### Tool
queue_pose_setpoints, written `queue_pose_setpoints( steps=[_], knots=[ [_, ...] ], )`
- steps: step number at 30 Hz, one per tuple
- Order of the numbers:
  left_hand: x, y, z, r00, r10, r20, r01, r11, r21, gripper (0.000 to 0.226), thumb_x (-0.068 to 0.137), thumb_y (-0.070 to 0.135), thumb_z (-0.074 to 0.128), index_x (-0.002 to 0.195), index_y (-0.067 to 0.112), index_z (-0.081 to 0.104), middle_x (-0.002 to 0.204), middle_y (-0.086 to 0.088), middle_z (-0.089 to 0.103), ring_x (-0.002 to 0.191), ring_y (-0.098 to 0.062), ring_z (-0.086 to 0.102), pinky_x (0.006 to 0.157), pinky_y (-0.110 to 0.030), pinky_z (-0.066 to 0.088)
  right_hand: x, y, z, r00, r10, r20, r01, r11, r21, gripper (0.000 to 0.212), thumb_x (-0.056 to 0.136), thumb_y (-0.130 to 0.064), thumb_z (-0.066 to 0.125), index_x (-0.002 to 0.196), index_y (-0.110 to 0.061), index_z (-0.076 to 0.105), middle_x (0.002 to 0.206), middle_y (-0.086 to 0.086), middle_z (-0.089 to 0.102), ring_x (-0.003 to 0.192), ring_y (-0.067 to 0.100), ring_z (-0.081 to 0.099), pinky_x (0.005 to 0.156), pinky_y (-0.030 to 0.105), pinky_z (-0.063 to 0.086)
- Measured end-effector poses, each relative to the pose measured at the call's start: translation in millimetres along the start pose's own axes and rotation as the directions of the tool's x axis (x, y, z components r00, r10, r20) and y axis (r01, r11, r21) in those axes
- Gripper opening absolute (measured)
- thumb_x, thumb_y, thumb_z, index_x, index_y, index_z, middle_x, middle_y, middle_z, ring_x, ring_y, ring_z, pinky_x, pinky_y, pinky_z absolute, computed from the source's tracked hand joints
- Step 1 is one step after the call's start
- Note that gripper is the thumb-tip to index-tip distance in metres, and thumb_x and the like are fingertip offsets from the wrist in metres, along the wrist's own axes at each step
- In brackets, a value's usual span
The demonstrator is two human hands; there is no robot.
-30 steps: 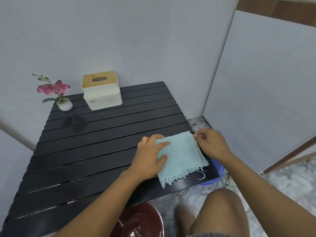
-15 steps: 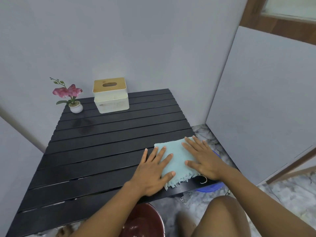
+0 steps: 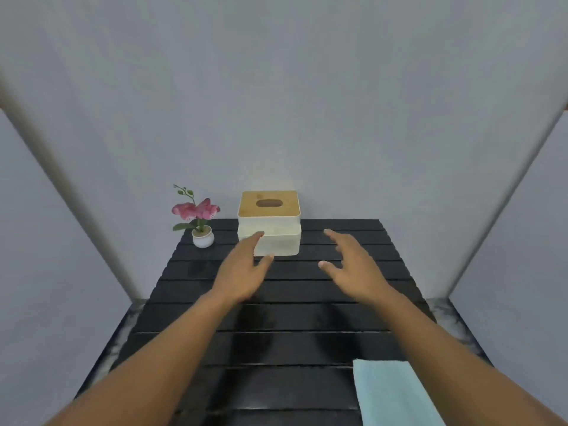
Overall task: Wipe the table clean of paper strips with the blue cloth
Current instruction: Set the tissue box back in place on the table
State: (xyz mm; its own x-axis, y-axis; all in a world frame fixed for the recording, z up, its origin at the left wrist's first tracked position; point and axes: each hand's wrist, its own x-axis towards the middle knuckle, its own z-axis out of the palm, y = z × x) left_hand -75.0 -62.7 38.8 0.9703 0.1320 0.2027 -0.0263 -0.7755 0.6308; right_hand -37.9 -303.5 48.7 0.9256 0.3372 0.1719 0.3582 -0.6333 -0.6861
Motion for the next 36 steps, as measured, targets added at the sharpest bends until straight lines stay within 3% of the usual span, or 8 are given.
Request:
queue_pose_setpoints(
  steps=[4,10,13,16,18,27,31,36],
  knots=[
    [43,-45,-9,0.99,0.093,-0.107,-0.09,0.995,0.032,0.061,0.087,0.04,0.061,0.14,0.03,0.032,0.144,0.0,0.041,0.131,-0.018,0.038,0.094,-0.034,0.037,59,-13,39,0.999,-0.028,0.019,0.027,0.998,0.056,0.101,0.07,-0.047,0.076,0.141,-0.05,0.004,0.15,-0.021,0.015,0.131,0.005,0.029,0.102,0.033,0.032],
    [84,-94,6,0.991,0.119,-0.063,-0.122,0.992,-0.037,0.08,0.082,0.049,0.065,0.145,0.04,0.017,0.153,0.001,0.024,0.136,-0.018,0.032,0.096,-0.04,0.05,111,5,84,1.0,-0.029,0.0,0.029,0.997,0.069,0.129,0.054,-0.047,0.085,0.143,-0.047,-0.008,0.152,-0.014,0.007,0.132,0.014,0.031,0.103,0.042,0.041],
    [91,-108,15,0.987,0.156,-0.045,-0.161,0.979,-0.129,0.079,0.081,0.034,0.072,0.142,0.045,0.022,0.151,0.005,0.026,0.129,-0.015,0.04,0.089,-0.033,0.054,122,19,99,0.999,-0.032,-0.032,0.035,0.995,0.093,0.124,0.055,-0.045,0.086,0.142,-0.052,-0.003,0.15,-0.02,0.017,0.127,0.004,0.031,0.098,0.032,0.036],
    [93,-115,22,0.985,0.151,-0.077,-0.164,0.964,-0.208,0.078,0.082,0.025,0.073,0.14,0.05,0.027,0.141,0.019,0.034,0.113,0.001,0.051,0.079,-0.01,0.049,127,31,107,0.992,-0.048,-0.118,0.054,0.997,0.05,0.108,0.062,-0.04,0.084,0.14,-0.05,0.01,0.147,-0.017,0.027,0.127,0.008,0.037,0.099,0.035,0.04],
    [94,-114,25,0.988,0.13,-0.086,-0.147,0.961,-0.236,0.077,0.082,0.023,0.073,0.14,0.049,0.029,0.137,0.023,0.036,0.106,0.01,0.052,0.075,-0.004,0.045,128,35,109,0.987,-0.058,-0.153,0.064,0.997,0.038,0.099,0.064,-0.039,0.083,0.138,-0.049,0.018,0.145,-0.017,0.032,0.126,0.01,0.04,0.102,0.039,0.043],
    [91,-73,42,0.99,0.095,-0.1,-0.119,0.955,-0.271,0.072,0.078,0.023,0.077,0.134,0.046,0.038,0.13,0.019,0.046,0.098,0.01,0.056,0.083,-0.026,0.053,114,48,69,0.983,-0.042,-0.179,0.051,0.997,0.049,0.091,0.066,-0.03,0.085,0.133,-0.046,0.025,0.138,-0.014,0.044,0.12,0.015,0.048,0.099,0.042,0.047],
    [99,-25,71,0.993,0.108,-0.057,-0.12,0.946,-0.3,0.07,0.079,0.02,0.077,0.132,0.045,0.04,0.132,0.013,0.049,0.109,-0.009,0.057,0.091,-0.037,0.054,97,76,24,0.979,0.015,-0.203,-0.002,0.998,0.06,0.091,0.066,-0.026,0.085,0.132,-0.047,0.026,0.136,-0.014,0.046,0.12,0.017,0.049,0.099,0.04,0.047],
    [106,29,122,0.986,0.161,-0.045,-0.167,0.94,-0.298,0.07,0.079,0.018,0.076,0.132,0.046,0.04,0.128,0.016,0.048,0.107,-0.007,0.056,0.092,-0.033,0.053,77,122,-24,0.973,0.071,-0.217,-0.062,0.997,0.049,0.091,0.067,-0.021,0.084,0.13,-0.047,0.023,0.128,-0.011,0.048,0.112,0.018,0.05,0.09,0.029,0.044]
  ],
)
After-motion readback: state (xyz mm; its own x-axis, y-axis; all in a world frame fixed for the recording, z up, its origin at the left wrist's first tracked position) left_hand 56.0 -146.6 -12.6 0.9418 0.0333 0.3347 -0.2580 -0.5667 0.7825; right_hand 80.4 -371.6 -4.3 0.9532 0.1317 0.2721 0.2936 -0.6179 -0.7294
